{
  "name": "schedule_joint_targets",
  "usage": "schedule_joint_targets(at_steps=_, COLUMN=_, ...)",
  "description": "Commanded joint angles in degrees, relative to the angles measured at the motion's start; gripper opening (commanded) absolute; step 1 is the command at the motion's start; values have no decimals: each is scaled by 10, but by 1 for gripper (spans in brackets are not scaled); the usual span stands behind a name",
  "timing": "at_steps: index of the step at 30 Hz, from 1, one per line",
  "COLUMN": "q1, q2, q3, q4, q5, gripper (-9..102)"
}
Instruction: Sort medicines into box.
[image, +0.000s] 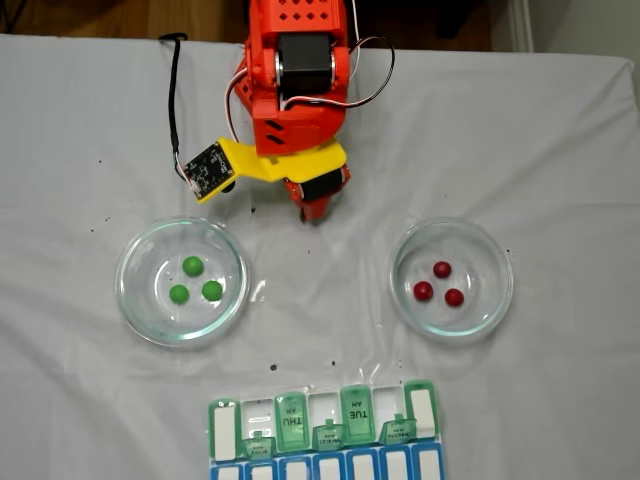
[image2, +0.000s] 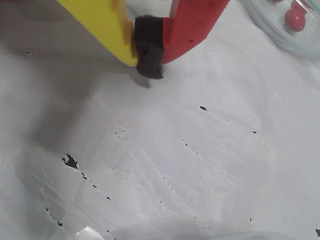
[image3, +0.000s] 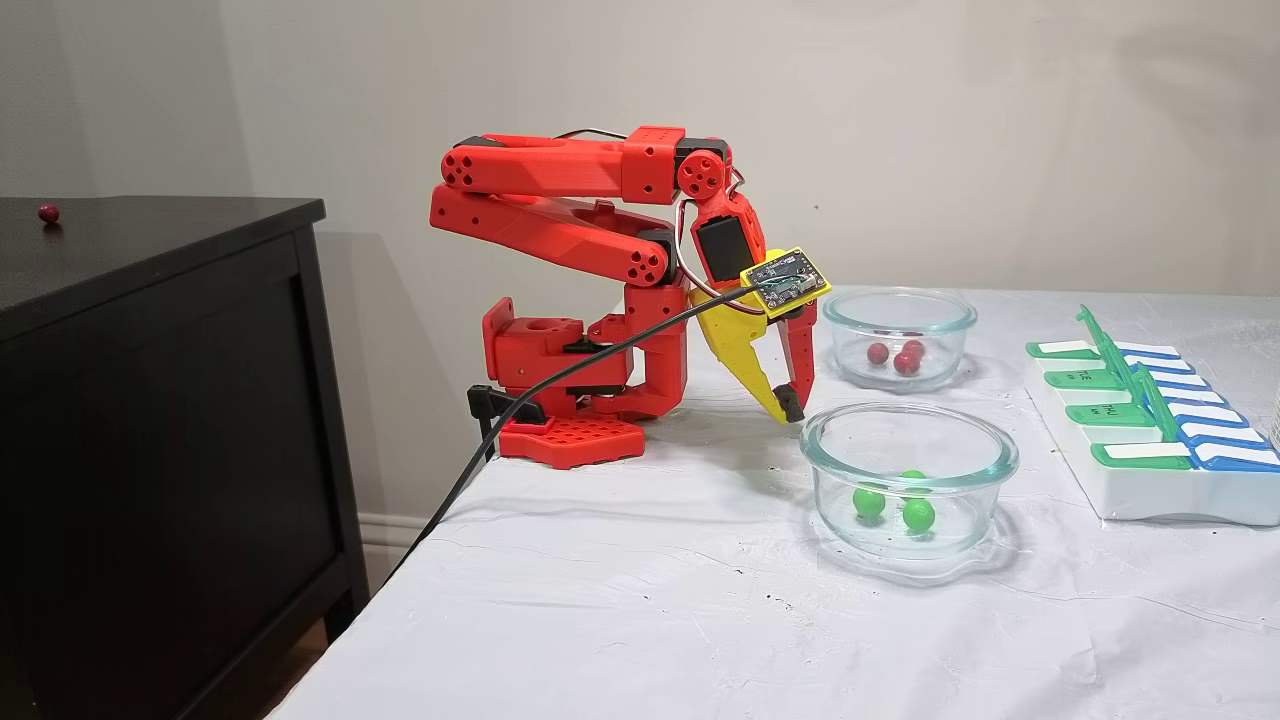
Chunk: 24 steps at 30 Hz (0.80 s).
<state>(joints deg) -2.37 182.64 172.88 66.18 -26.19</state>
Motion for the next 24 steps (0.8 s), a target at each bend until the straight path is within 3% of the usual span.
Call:
schedule_joint_targets(at_steps=1, q1=6, q2=10, q3=-16, q4=-6, q5=54, gripper=0)
schedule_joint_targets(at_steps=15, q1=-73, q2=-32, q3=-221, q4=-77, q5=64, gripper=0)
schedule_joint_targets(at_steps=24, q1=-193, q2=-252, q3=-504, q4=7, q5=56, gripper=0)
